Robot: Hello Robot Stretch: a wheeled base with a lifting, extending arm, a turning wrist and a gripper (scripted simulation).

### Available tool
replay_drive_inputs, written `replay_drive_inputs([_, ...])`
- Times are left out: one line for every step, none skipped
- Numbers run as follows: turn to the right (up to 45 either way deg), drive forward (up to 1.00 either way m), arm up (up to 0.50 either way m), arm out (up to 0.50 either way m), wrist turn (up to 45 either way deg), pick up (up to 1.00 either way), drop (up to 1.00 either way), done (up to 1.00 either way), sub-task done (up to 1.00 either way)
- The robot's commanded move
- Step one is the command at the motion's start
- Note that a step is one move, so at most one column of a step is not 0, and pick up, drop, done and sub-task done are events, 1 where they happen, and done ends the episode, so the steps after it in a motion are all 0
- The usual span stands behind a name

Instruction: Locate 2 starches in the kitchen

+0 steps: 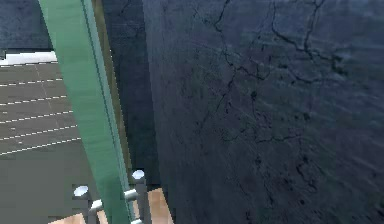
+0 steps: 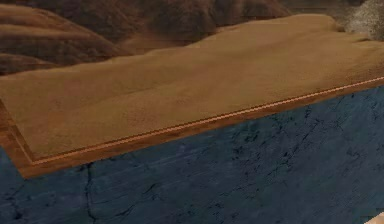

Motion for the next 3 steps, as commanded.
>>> replay_drive_inputs([-45.0, 0.0, 0.0, 0.0, 0.0, 0.0, 0.0, 0.0, 0.0])
replay_drive_inputs([45.0, 0.0, 0.0, 0.0, 0.0, 0.0, 0.0, 0.0, 0.0])
replay_drive_inputs([-45.0, 0.0, 0.0, 0.0, 0.0, 0.0, 0.0, 0.0, 0.0])
